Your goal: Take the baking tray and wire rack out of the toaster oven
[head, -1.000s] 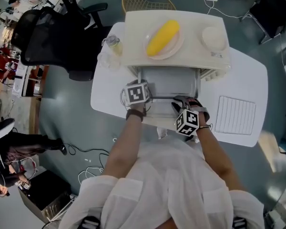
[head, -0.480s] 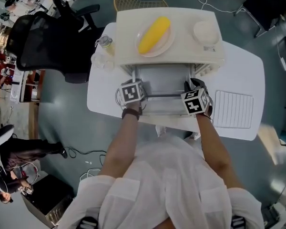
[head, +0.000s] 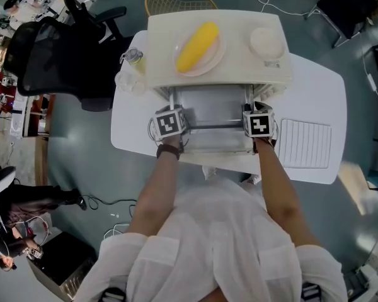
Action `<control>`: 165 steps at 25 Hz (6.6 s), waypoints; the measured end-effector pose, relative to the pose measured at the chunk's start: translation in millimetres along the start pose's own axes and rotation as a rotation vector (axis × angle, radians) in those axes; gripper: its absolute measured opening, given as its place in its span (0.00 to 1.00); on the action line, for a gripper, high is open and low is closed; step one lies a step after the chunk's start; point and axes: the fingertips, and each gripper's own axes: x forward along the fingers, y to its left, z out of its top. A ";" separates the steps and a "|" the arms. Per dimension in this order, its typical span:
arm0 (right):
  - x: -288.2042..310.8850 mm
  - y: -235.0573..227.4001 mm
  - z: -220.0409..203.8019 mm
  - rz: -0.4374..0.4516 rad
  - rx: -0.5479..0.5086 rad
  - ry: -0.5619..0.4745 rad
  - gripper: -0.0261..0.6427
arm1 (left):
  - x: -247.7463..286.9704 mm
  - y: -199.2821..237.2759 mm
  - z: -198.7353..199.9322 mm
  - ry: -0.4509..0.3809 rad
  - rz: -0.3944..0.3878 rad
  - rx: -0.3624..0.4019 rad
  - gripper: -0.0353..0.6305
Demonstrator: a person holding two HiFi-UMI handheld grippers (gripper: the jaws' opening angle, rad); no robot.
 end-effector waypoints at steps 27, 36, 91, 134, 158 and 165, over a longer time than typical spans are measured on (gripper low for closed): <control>-9.4 4.9 -42.7 0.117 0.167 0.075 0.17 | -19.4 -4.1 -29.4 0.014 0.008 0.018 0.18; -29.8 16.5 -57.4 0.143 0.173 0.066 0.17 | -43.7 -1.5 -49.4 0.012 -0.001 0.023 0.18; -134.4 -365.7 -259.5 0.046 0.359 0.074 0.17 | -13.5 -430.0 -136.2 0.103 -0.107 0.169 0.17; -116.5 -436.0 -342.7 -0.045 0.417 0.127 0.20 | 60.6 -516.0 -160.7 0.200 -0.162 0.394 0.21; -226.2 -461.2 -205.9 -0.067 0.330 -0.380 0.16 | -86.7 -503.7 1.6 -0.383 -0.262 0.388 0.21; -296.4 -471.2 -142.2 -0.093 0.276 -0.675 0.08 | -167.5 -497.6 58.9 -0.702 -0.316 0.403 0.19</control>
